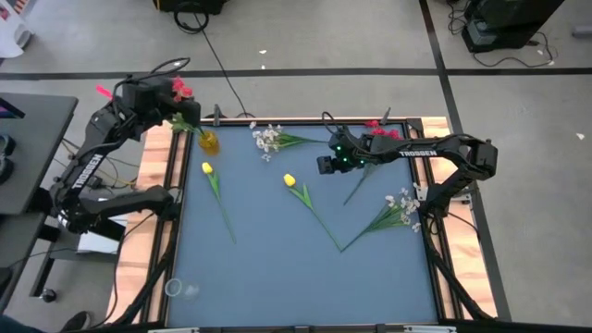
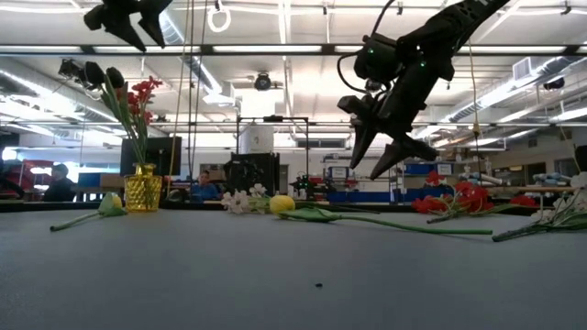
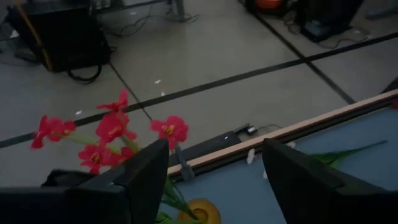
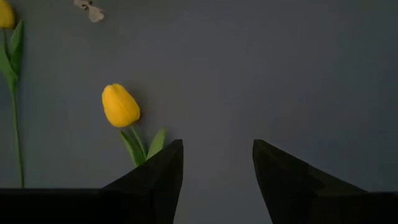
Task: Sort flowers into vase by color
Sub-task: Put the red flowers into the yellow vase
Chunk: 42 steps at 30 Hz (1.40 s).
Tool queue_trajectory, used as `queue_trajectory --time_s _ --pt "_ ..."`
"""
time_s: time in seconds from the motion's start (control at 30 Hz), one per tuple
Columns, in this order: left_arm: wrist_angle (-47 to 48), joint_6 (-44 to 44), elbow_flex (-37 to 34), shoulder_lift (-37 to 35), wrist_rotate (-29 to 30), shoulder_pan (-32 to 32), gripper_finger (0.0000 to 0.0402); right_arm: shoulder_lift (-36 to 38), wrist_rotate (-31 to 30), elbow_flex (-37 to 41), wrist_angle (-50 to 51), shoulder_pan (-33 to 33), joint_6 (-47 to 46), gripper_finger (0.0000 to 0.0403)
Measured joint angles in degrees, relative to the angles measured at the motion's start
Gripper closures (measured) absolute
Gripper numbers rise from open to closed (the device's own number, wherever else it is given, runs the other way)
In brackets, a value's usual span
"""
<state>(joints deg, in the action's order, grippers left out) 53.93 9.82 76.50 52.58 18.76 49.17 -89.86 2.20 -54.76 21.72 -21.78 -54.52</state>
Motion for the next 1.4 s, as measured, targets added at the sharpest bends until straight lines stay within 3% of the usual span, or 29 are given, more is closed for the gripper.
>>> queue_trajectory --time_s 0.77,1.17,1.4 --pt "-4.1 -0.1 2.0 11.5 0.5 -17.0 0.0136 0.0 0.0 0.0 8.3 -0.3 -6.4 0.0201" --pt "-8.4 3.3 2.0 19.5 0.4 -29.9 0.0137 0.0 0.4 0.0 17.0 -1.9 -10.5 0.0201" --pt "-9.1 3.1 1.8 23.8 -6.6 -30.9 0.0137 0.0 -0.9 0.0 23.7 -3.7 -11.0 0.0201"
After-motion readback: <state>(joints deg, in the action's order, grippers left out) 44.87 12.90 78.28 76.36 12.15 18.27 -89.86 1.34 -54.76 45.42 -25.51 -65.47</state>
